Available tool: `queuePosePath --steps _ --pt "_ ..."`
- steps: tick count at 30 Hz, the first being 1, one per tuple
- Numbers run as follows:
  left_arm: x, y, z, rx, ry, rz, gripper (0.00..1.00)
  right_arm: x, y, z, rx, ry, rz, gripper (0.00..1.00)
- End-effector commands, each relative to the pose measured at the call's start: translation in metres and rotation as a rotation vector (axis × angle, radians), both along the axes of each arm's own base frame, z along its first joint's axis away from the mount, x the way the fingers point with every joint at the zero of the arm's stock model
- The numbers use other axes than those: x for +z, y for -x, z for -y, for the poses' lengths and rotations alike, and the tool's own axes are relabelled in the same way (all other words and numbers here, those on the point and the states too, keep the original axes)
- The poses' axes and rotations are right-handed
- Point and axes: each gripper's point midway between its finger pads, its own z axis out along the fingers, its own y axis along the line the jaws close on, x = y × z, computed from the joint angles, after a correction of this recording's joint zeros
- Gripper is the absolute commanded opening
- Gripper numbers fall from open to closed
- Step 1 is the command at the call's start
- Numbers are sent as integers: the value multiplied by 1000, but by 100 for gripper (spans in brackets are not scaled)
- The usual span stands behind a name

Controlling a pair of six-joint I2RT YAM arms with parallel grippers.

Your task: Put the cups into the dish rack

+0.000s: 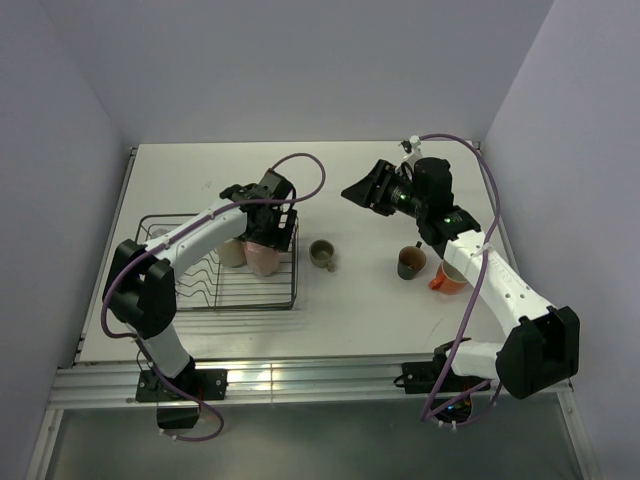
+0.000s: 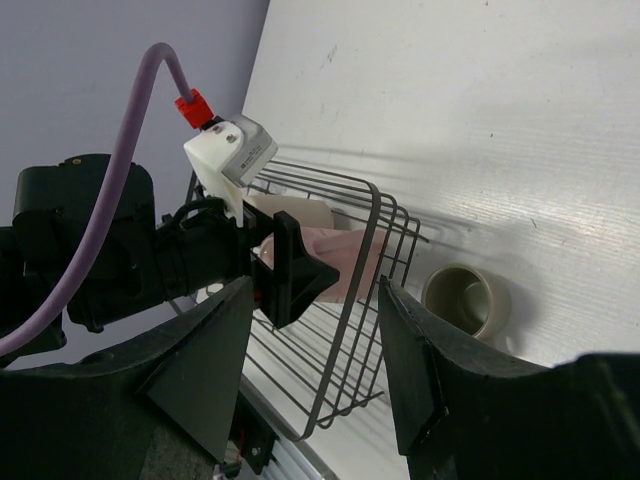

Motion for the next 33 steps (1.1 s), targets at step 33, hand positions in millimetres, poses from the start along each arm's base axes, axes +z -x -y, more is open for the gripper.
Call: queuePosePath --steps 33 --pt "188 16 27 -59 432 445 99 -19 38 175 -647 571 -235 65"
